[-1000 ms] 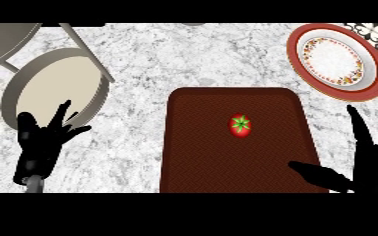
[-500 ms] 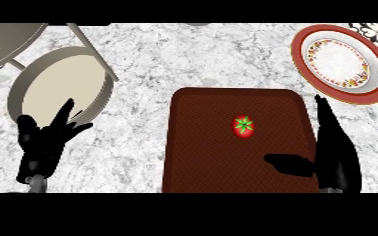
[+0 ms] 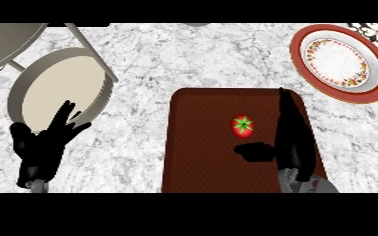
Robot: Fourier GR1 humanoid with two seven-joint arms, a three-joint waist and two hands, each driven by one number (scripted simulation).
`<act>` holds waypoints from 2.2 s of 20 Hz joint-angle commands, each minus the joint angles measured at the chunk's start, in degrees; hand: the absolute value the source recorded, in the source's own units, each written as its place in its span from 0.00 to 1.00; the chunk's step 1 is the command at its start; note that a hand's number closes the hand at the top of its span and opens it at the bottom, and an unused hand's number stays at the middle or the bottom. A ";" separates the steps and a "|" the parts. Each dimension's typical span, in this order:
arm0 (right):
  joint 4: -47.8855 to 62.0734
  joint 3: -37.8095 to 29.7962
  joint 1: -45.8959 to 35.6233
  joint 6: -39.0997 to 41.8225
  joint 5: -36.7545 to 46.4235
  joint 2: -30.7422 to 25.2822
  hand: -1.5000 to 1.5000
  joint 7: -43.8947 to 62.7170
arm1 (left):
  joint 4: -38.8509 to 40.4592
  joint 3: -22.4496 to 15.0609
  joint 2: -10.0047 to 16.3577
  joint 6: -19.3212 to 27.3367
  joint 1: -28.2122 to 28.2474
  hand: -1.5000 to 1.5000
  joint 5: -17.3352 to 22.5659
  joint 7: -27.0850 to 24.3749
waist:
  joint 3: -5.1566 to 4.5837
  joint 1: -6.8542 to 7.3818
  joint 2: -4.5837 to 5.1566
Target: Pick the tomato from the tray and place it in the plate
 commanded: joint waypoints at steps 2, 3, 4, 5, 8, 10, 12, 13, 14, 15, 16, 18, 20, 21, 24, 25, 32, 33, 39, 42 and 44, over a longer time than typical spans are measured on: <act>4.44 0.91 -2.88 1.70 4.26 5.62 0.00 7.30 | 1.54 -6.80 -5.94 -2.94 -1.43 0.50 0.72 0.77 | -1.09 -1.46 0.70; 4.03 3.09 0.27 0.32 6.15 6.97 0.00 7.18 | 1.10 -6.70 -6.62 -2.09 -1.11 0.50 0.18 -0.30 | -1.08 -1.93 0.56; 7.77 -1.78 -4.63 2.46 5.17 6.23 0.00 7.28 | 0.00 -7.71 -7.78 -2.04 0.21 0.50 0.52 0.44 | -1.08 -1.09 0.82; 6.84 0.27 -3.98 4.11 7.22 7.08 0.00 8.82 | 1.65 -5.85 -6.30 -4.16 0.06 0.50 1.70 -1.20 | -1.17 -1.53 0.67; 9.78 -1.19 -2.70 4.03 8.59 8.33 0.00 8.27 | 0.37 -6.32 -6.77 -3.06 1.11 0.50 0.26 -0.83 | -1.09 -1.72 0.63; 11.53 -2.55 -5.31 5.67 9.02 10.12 0.00 8.86 | 0.25 -5.54 -5.93 -4.27 -0.25 0.50 1.15 0.31 | -1.09 -1.67 0.70; 11.70 -1.33 -3.89 5.81 10.18 11.39 0.00 7.95 | 2.80 -5.09 -7.11 -3.14 -1.78 0.50 0.65 -0.08 | -1.11 -2.45 0.76; 13.66 -2.36 -3.60 4.33 10.58 11.92 0.00 6.95 | 3.02 -3.90 -6.21 -4.43 -0.59 0.50 1.37 -1.28 | -1.09 -1.99 0.79; 13.00 -4.96 -4.50 5.85 8.39 10.73 0.00 5.41 | 1.14 -5.53 -6.93 -4.14 -0.49 0.50 0.46 -0.85 | -1.05 -2.14 0.75; 15.66 -4.22 -6.18 5.72 9.66 12.99 0.00 5.96 | -0.62 -6.02 -7.33 -2.20 -2.14 0.50 -0.25 2.28 | -1.00 -1.81 0.81; 16.53 -3.70 -4.17 3.40 10.29 13.58 0.00 4.67 | -0.26 -3.81 -4.83 -5.00 -0.66 0.50 1.53 1.98 | -0.99 -1.51 0.72; 18.04 -4.64 -4.76 3.91 9.71 13.63 0.00 2.97 | 1.83 -5.67 -7.86 -3.30 -1.44 0.50 -0.36 -0.24 | -1.03 -1.96 0.89; 17.09 -3.94 -4.18 5.69 9.11 13.67 0.00 3.64 | 0.52 -6.91 -8.48 -2.93 1.00 0.50 -1.70 -0.75 | -1.03 -1.91 0.67; 19.12 -5.23 -5.16 4.01 8.85 13.68 0.00 3.26 | -1.96 -6.72 -7.70 -3.60 1.24 0.50 -0.55 2.00 | -0.97 -1.43 0.71; 21.84 -4.09 -6.51 9.41 6.53 13.71 1.00 1.72 | -0.20 -6.44 -7.88 -4.48 2.93 0.50 -1.28 -1.55 | -1.03 -1.07 0.76; 21.79 -4.53 -7.41 10.14 8.35 13.41 1.00 0.03 | 0.64 -7.70 -9.23 -2.91 1.13 0.50 -2.87 -1.04 | -1.03 -1.67 0.77; 25.71 -4.97 -7.69 7.98 12.32 13.50 1.00 -1.25 | 1.63 -4.23 -7.99 -5.09 1.10 0.50 -0.76 -1.65 | -1.02 -1.53 0.59; 25.31 -6.00 -7.69 7.94 12.03 12.31 1.00 -2.57 | 1.27 -5.36 -8.58 -5.40 1.96 0.50 -1.18 -2.06 | -1.02 -1.62 0.59; 37.56 -26.15 -26.62 4.60 12.80 10.18 1.00 7.99 | -3.90 -4.89 -7.06 -5.11 2.21 0.50 -1.81 -1.89 | -1.10 1.97 4.06; 41.01 -29.58 -32.55 2.19 17.22 6.80 1.00 8.69 | -4.65 -5.11 -6.86 -5.65 1.46 0.50 -1.61 -1.29 | -1.21 3.42 4.55; 42.34 -30.49 -36.68 0.99 21.43 2.81 1.00 7.35 | -4.49 -5.26 -6.64 -5.93 0.41 0.50 -1.84 -1.04 | -1.33 3.73 4.87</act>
